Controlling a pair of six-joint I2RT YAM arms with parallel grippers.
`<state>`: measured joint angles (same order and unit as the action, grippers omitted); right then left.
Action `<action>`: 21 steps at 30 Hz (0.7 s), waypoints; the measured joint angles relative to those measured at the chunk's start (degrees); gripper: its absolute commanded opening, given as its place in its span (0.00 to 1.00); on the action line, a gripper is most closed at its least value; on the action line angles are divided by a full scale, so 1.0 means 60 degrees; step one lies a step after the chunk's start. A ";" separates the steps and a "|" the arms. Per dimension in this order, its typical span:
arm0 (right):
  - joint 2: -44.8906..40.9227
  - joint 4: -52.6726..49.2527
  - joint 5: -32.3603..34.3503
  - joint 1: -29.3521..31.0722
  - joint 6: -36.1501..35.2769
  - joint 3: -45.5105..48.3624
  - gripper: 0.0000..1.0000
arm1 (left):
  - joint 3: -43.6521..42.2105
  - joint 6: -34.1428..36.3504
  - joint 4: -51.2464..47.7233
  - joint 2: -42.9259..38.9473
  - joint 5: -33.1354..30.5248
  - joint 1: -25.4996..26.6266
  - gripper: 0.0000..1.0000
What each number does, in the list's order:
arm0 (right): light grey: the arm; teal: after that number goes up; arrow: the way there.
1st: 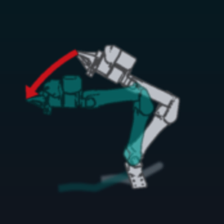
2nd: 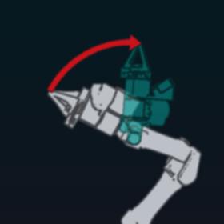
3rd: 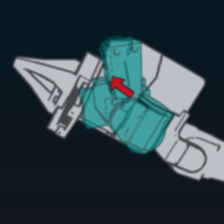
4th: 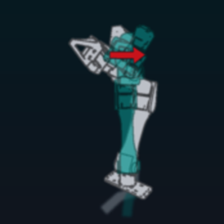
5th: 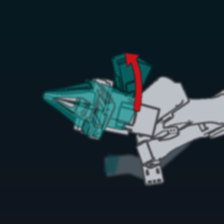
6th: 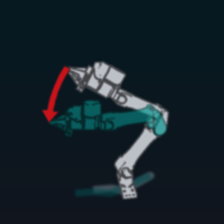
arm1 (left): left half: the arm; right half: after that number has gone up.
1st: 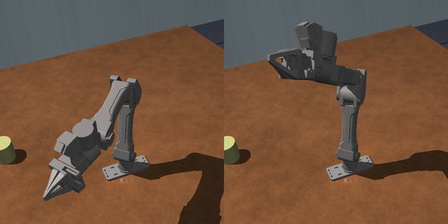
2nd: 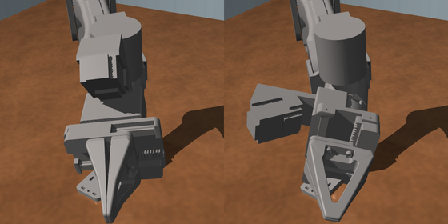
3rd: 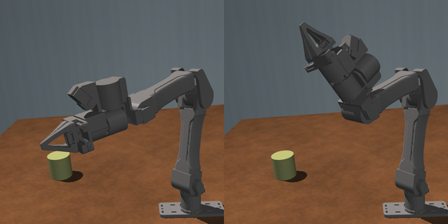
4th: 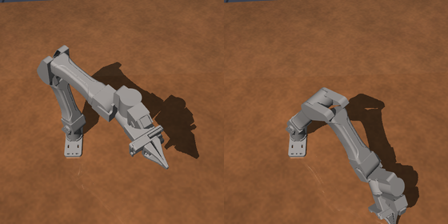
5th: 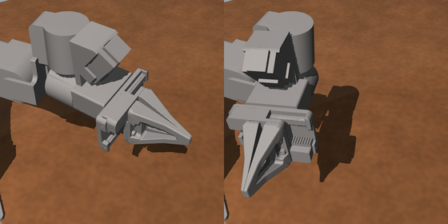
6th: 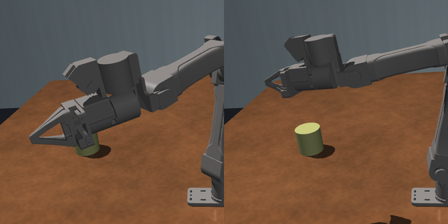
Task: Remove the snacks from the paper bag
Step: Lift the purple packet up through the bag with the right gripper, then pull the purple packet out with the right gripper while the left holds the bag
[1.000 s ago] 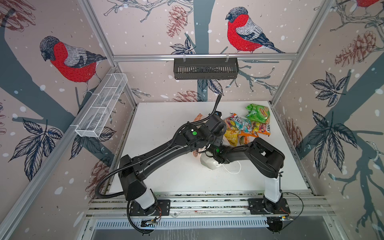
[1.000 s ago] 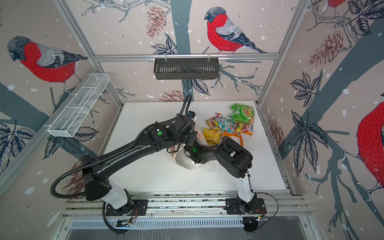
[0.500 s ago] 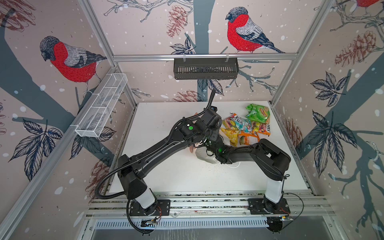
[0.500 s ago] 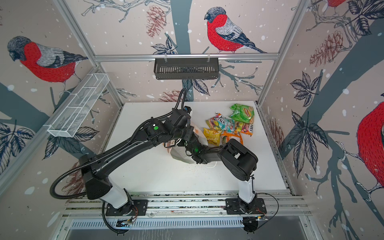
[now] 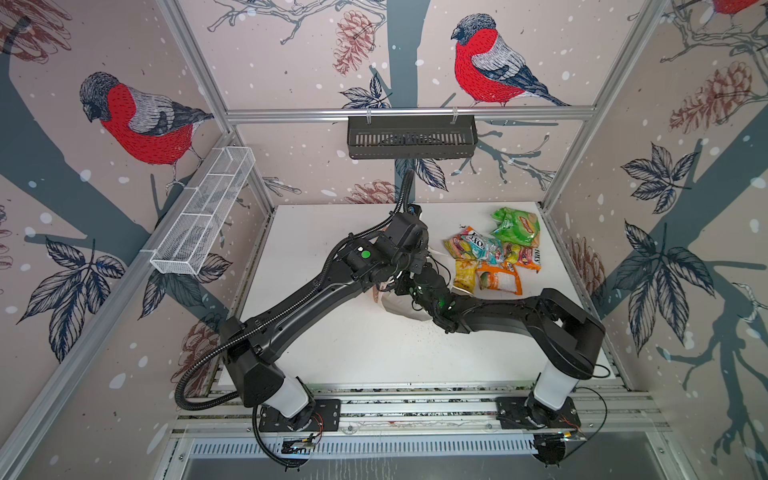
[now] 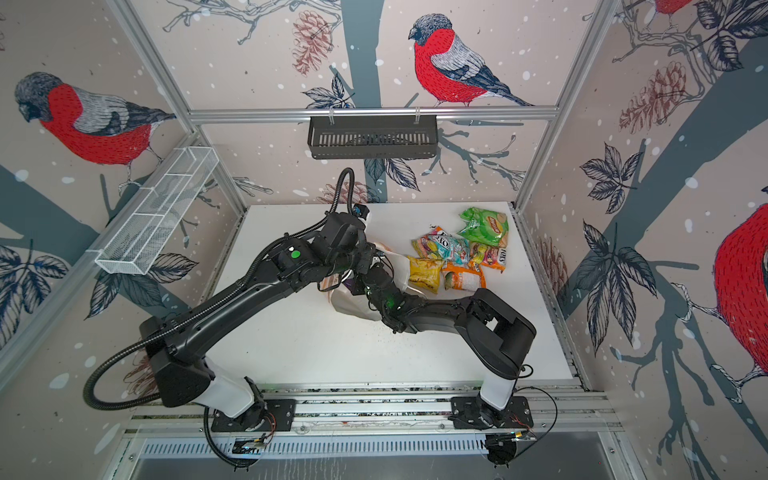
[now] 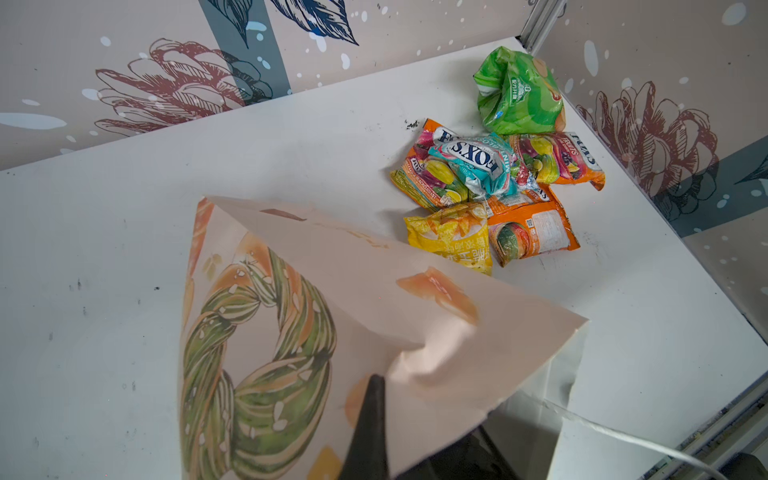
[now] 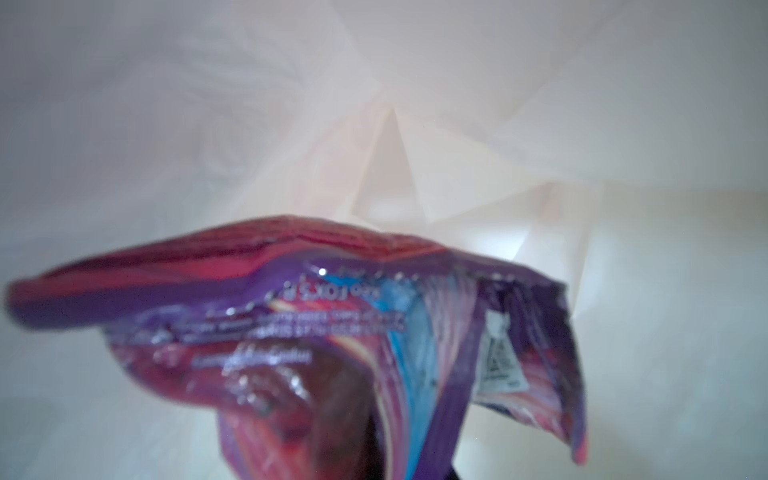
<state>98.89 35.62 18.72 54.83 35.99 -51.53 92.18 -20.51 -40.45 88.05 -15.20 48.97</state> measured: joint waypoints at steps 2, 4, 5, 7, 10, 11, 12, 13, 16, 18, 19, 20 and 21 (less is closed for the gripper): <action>-0.0288 -0.0215 0.0237 0.0204 -0.0091 -0.0026 0.00 | -0.0186 0.0040 0.0138 -0.0135 -0.0022 -0.0087 0.00; -0.0539 -0.0521 0.0474 0.0375 -0.0280 -0.0044 0.00 | -0.0313 0.0164 0.0248 -0.0270 0.0011 -0.0182 0.00; -0.0688 -0.0663 0.0667 0.0448 -0.0353 -0.0044 0.00 | -0.0397 0.0164 0.0306 -0.0353 0.0000 -0.0266 0.00; -0.1020 -0.0845 0.1016 0.0597 -0.0543 -0.0076 0.00 | -0.0561 0.0164 0.0328 -0.0506 -0.0047 -0.0477 0.00; -0.1432 -0.1075 0.1428 0.0747 -0.0790 -0.0124 0.00 | -0.0678 0.0171 0.0433 -0.0681 -0.0062 -0.0678 0.00; -0.1559 -0.1209 0.1534 0.0798 -0.0867 -0.0124 0.00 | -0.0685 0.0171 0.0444 -0.0718 -0.0055 -0.0729 0.00; -0.1654 -0.1304 0.1610 0.0834 -0.0980 -0.0131 0.00 | -0.0685 0.0175 0.0448 -0.0729 -0.0066 -0.0790 0.00; -0.1763 -0.1432 0.1694 0.0871 -0.1024 -0.0157 0.00 | -0.0685 0.0175 0.0452 -0.0729 -0.0076 -0.0856 0.00; -0.2127 -0.1687 0.1942 0.0994 -0.1140 -0.0164 0.00 | -0.0685 0.0240 0.0459 -0.0718 -0.0117 -0.0973 0.00; -0.2346 -0.1785 0.2058 0.1071 -0.1246 -0.0164 0.00 | -0.0685 0.0240 0.0488 -0.0696 -0.0138 -0.1038 0.00; -0.2470 -0.1861 0.2146 0.1115 -0.1268 -0.0160 0.00 | -0.0678 0.0240 0.0484 -0.0670 -0.0138 -0.1100 0.00; -0.2583 -0.1938 0.2211 0.1155 -0.1279 -0.0153 0.00 | -0.0659 0.0240 0.0481 -0.0645 -0.0135 -0.1162 0.00; -0.2728 -0.2025 0.2306 0.1202 -0.1304 -0.0138 0.00 | -0.0619 0.0240 0.0477 -0.0597 -0.0135 -0.1231 0.00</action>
<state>82.52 23.46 32.56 62.04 28.16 -52.36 88.47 -19.07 -37.58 84.47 -16.01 41.58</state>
